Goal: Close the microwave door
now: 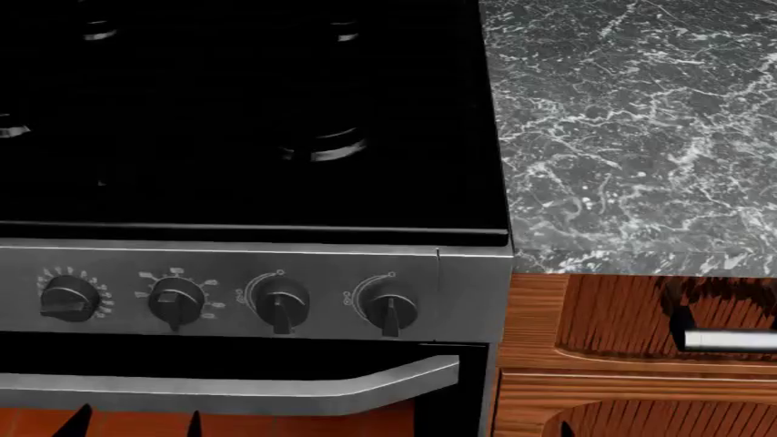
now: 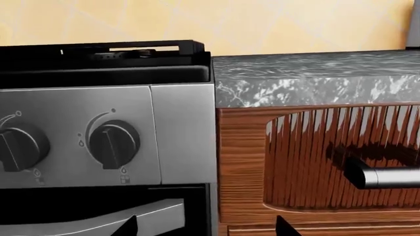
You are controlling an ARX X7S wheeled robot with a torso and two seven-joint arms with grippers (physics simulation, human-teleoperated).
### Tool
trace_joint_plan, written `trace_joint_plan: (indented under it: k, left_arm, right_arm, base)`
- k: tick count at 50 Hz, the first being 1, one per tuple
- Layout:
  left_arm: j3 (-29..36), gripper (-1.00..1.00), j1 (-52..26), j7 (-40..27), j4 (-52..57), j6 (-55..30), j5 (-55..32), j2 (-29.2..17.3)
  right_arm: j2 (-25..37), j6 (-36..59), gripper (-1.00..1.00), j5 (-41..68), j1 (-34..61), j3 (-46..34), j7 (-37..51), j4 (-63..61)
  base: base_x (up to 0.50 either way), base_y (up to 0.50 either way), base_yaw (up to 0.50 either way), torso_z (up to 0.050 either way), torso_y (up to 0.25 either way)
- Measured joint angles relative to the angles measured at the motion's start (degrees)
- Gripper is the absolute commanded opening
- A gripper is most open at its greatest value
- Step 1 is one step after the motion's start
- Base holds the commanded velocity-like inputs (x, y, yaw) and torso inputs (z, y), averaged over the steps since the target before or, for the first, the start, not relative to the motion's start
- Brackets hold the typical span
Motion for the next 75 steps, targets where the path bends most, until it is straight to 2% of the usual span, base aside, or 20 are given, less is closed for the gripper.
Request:
trace_joint_plan:
  k: [75]
  left_arm:
    - [5.8, 1.00, -0.1, -4.6, 0.3, 2.1, -4.4, -4.6]
  right_arm:
    - [4.5, -2.1, 1.00, 4.3, 0.2, -5.8, 4.8, 0.3]
  base:
    - [0.00, 0.49, 0.00, 0.000, 0.000]
